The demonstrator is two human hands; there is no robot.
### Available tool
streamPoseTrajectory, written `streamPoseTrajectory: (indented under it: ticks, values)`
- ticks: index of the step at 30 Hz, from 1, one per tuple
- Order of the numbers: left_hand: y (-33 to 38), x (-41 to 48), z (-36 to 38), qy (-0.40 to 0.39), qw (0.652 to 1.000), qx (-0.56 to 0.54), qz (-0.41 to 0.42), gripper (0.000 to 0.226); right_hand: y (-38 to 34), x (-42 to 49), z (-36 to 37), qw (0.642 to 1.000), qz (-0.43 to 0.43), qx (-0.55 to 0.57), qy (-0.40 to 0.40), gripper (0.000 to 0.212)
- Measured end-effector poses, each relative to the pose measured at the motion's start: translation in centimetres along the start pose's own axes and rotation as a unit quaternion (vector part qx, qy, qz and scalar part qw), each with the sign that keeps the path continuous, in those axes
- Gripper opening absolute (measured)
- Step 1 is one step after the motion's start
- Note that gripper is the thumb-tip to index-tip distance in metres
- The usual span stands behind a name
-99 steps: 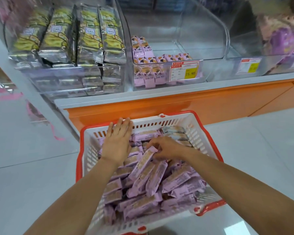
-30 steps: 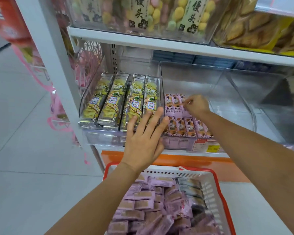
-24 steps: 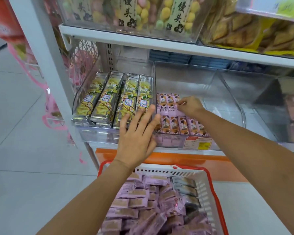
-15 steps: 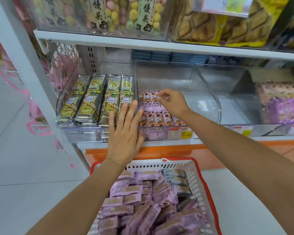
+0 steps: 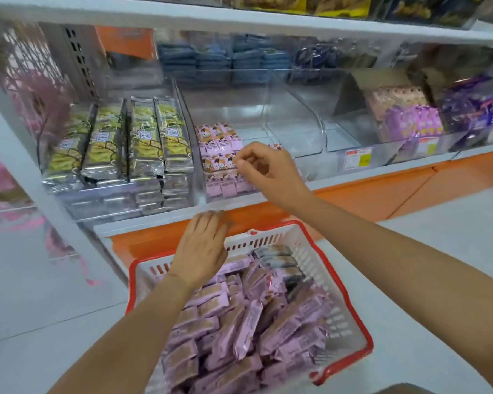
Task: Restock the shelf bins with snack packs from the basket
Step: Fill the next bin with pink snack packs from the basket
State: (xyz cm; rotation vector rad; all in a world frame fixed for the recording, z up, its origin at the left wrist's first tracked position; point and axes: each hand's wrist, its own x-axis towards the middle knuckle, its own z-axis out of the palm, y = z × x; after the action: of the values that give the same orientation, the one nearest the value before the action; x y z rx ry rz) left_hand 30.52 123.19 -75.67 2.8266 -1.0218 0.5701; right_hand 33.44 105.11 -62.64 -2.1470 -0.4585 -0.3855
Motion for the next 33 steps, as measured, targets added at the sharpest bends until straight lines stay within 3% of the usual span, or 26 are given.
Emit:
streamPoseTrajectory:
  ticks: [4,9,13,16,23,25,29,31,33]
  values:
    - [-0.3,-1.5,2.4,-0.103,0.994,-0.010,-0.043,0.062,1.3,-4.1,1.0,1.000,0.015,-0.003,-0.012,0.008]
    - [-0.1,-2.9,5.0,-0.118,0.992,-0.008,-0.044,0.078,5.6,-8.7,3.1,0.992,0.069,-0.054,-0.092,0.009]
    - [0.6,-4.5,7.4,-0.154,0.987,0.007,-0.038,0.093,10.8,-12.6,4.4,0.958,0.170,-0.129,-0.191,0.017]
    - [1.0,-5.1,8.8,-0.230,0.971,0.034,-0.061,0.087,13.4,-15.0,5.0,0.916,0.230,-0.171,-0.281,0.022]
    - [1.6,-4.9,8.9,-0.242,0.966,0.054,-0.074,0.081,14.2,-15.3,5.5,0.871,0.206,-0.248,-0.371,0.038]
    - [1.7,-4.9,8.5,-0.234,0.968,0.033,-0.079,0.080,13.9,-15.0,5.1,0.869,0.228,-0.227,-0.375,0.034]
    - [1.5,-3.9,7.3,-0.206,0.972,-0.055,-0.095,0.064,12.8,-13.4,3.0,0.912,0.265,-0.104,-0.295,0.027]
    - [1.6,-3.0,6.6,-0.154,0.967,-0.164,-0.119,0.049,11.7,-11.9,1.5,0.926,0.265,-0.063,-0.260,0.027]
    - [2.2,-1.5,5.2,-0.131,0.930,-0.317,-0.130,0.039,10.0,-10.3,0.1,0.938,0.251,-0.036,-0.235,0.027]
